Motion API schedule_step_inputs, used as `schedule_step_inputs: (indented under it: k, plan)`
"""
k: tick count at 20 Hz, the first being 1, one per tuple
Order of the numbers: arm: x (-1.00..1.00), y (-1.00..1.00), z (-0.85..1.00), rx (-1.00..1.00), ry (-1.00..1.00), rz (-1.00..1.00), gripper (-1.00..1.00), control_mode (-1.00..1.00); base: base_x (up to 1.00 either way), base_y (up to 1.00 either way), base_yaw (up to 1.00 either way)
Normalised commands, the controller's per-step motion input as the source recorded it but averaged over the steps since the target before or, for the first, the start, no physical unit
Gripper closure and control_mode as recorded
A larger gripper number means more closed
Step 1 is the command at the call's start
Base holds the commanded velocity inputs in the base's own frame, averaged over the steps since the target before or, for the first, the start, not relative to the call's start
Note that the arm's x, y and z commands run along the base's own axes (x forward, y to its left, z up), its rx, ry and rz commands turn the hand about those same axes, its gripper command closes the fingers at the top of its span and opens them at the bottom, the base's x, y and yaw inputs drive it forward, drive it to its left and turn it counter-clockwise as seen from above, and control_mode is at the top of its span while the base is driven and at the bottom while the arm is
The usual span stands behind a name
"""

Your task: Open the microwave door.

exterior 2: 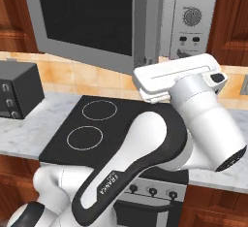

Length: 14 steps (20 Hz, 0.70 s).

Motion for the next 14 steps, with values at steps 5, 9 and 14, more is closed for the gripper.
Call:
schedule_step_inputs:
  k: [5, 9, 14]
  plan:
    - [0.28, -0.21, -0.19, -0.23, 0.0, 0.02, -1.0, -1.0, 0.0, 0.0, 0.0]
    - [0.79, 0.0, -0.58, -0.34, 0.0, 0.06, -1.0, -1.0, 0.0, 0.0, 0.0]
    - [0.82, -0.05, -0.45, -0.32, -0.03, 0.02, -1.0, -1.0, 0.0, 0.0, 0.0]
